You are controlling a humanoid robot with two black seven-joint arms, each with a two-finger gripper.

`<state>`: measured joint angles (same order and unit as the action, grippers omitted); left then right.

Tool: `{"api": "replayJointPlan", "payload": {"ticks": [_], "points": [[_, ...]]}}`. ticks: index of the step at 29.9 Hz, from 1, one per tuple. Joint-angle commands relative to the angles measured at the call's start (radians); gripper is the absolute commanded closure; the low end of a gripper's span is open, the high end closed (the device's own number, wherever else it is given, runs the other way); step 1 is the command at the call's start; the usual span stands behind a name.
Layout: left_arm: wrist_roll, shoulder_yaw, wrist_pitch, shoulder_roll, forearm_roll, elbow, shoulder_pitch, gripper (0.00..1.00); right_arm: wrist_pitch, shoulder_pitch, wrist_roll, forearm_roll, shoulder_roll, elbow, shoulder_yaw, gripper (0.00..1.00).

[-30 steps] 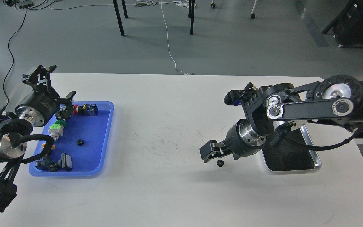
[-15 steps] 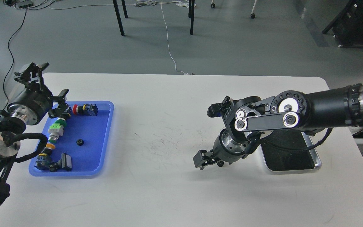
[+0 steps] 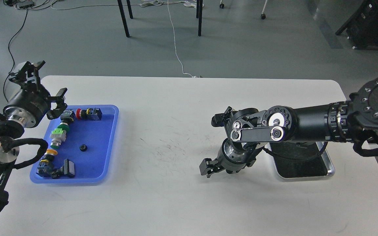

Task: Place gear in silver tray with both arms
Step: 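Grasp the black gear on the table with the right gripper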

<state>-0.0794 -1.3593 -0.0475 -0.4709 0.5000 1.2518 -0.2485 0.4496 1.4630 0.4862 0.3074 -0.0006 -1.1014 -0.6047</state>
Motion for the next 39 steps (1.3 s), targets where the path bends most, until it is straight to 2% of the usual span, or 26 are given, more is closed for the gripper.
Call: {"api": "replayJointPlan", "payload": {"ticks": [1,3,17,23,33,39], "points": [[0.001,0.000,0.000,-0.002,0.000,0.000,0.000,0.02,0.015,0.010,0.000,0.012,0.001,0.001,-0.004,0.03],[0.001,0.000,0.000,-0.002,0.000,0.000,0.000,0.02,0.039,0.014,0.002,0.015,0.001,0.003,-0.006,0.03],[0.013,0.000,0.000,0.000,0.000,0.000,0.000,0.02,0.039,0.022,0.000,0.042,0.001,0.005,-0.049,0.08],[0.013,0.000,0.000,0.000,0.000,0.000,0.000,0.02,0.039,0.019,0.000,0.045,0.001,0.009,-0.049,0.18],[0.013,0.000,0.000,0.000,0.000,0.000,0.000,0.02,0.039,0.000,-0.003,0.045,0.001,0.038,-0.047,0.29],[0.013,0.000,0.000,0.000,0.000,0.000,0.000,0.02,0.039,0.011,-0.003,0.044,0.001,0.040,-0.046,0.45]]}}
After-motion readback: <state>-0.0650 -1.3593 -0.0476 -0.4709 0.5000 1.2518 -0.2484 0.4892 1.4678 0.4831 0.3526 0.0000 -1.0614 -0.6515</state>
